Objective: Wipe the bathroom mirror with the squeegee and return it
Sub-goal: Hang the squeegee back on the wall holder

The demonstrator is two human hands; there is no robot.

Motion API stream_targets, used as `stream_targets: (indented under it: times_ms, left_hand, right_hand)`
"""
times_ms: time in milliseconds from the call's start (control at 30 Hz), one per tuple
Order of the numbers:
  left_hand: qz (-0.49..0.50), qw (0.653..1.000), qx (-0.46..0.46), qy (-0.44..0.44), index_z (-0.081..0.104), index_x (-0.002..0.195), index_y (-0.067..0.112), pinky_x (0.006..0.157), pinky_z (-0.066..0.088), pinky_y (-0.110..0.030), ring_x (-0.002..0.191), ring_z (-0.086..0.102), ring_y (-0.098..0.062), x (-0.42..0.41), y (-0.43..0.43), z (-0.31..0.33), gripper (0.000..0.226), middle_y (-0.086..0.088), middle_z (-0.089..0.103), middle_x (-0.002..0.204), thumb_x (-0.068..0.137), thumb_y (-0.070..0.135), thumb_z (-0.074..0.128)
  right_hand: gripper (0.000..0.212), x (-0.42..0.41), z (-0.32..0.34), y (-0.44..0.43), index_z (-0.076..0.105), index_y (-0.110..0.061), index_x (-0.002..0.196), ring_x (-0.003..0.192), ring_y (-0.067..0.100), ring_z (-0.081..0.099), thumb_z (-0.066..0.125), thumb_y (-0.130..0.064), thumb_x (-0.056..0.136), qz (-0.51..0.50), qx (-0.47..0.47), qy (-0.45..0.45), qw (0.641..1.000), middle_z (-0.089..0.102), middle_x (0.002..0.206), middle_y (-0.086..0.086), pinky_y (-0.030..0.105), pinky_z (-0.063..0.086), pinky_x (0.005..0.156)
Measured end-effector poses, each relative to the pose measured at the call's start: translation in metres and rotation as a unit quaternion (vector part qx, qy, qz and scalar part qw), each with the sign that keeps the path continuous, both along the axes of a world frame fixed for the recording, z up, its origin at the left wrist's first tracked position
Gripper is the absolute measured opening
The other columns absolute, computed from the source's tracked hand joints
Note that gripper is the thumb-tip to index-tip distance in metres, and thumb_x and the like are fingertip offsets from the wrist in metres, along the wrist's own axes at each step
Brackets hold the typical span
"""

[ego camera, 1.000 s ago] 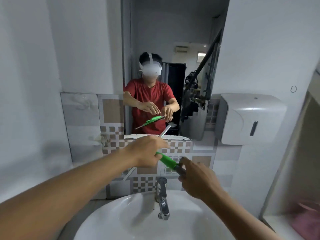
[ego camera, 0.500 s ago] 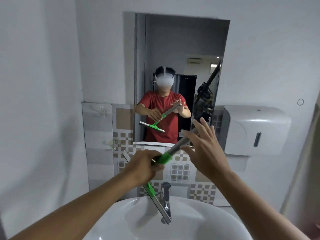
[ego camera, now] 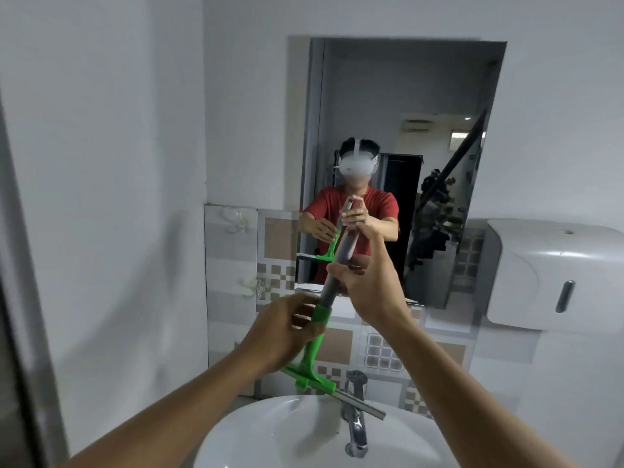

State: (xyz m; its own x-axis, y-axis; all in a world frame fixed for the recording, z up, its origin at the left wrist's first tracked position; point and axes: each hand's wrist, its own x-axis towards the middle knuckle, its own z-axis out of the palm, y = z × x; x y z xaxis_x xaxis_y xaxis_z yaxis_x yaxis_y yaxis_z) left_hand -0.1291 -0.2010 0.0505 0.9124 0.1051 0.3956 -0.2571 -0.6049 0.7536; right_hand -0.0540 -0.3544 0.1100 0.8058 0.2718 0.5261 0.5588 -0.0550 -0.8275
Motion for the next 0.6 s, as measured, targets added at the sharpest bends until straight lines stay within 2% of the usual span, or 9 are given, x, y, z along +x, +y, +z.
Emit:
stream_targets:
  times_ms: [100, 300, 400, 500, 600]
  left_hand:
    - [0.020, 0.998, -0.055, -0.006, 0.064, 0.123, 0.026, 0.087, 0.060, -0.032, 0.097, 0.070, -0.008, 0.005, 0.018, -0.002, 0.031, 0.010, 0.071, 0.109, 0.092, 0.023, 0.071]
    - [0.048, 0.988, -0.147, -0.011, 0.065, 0.122, 0.022, 0.084, 0.064, -0.041, 0.096, 0.074, -0.017, 0.015, 0.074, -0.010, 0.030, 0.001, 0.073, 0.110, 0.093, 0.016, 0.070]
    - [0.063, 0.985, -0.159, -0.022, 0.066, 0.118, 0.023, 0.082, 0.064, -0.043, 0.092, 0.076, -0.018, 0.029, 0.108, -0.011, 0.028, -0.001, 0.074, 0.107, 0.092, 0.013, 0.071]
    - [0.062, 0.983, -0.173, -0.020, 0.063, 0.118, 0.031, 0.079, 0.064, -0.039, 0.090, 0.075, -0.019, 0.039, 0.122, -0.014, 0.036, -0.004, 0.072, 0.106, 0.090, 0.010, 0.072]
    - [0.061, 0.981, -0.183, -0.020, 0.058, 0.126, 0.034, 0.075, 0.063, -0.033, 0.091, 0.074, -0.022, 0.055, 0.145, -0.017, 0.046, -0.006, 0.069, 0.109, 0.089, 0.011, 0.073]
  right_hand:
    - [0.081, 0.008, 0.004, 0.027, 0.036, -0.042, 0.147, 0.083, 0.017, 0.076, 0.074, -0.003, 0.087, 0.036, -0.011, 0.012, 0.999, 0.071, 0.098, 0.002, 0.043, 0.065, 0.072]
    - [0.081, 0.038, -0.003, 0.096, 0.035, -0.046, 0.146, 0.084, 0.026, 0.075, 0.076, -0.009, 0.086, 0.073, -0.060, 0.016, 0.995, 0.067, 0.101, 0.005, 0.049, 0.064, 0.074]
    - [0.076, 0.052, -0.007, 0.134, 0.040, -0.045, 0.142, 0.084, 0.026, 0.074, 0.076, -0.008, 0.086, 0.089, -0.069, 0.012, 0.994, 0.066, 0.100, 0.005, 0.052, 0.064, 0.070]
    - [0.072, 0.061, -0.009, 0.152, 0.040, -0.045, 0.140, 0.081, 0.023, 0.074, 0.074, -0.010, 0.087, 0.091, -0.101, -0.008, 0.991, 0.065, 0.098, 0.003, 0.050, 0.064, 0.069]
    - [0.072, 0.080, -0.009, 0.176, 0.038, -0.048, 0.144, 0.081, 0.019, 0.074, 0.071, -0.012, 0.091, 0.104, -0.147, -0.027, 0.983, 0.067, 0.099, 0.001, 0.046, 0.064, 0.074]
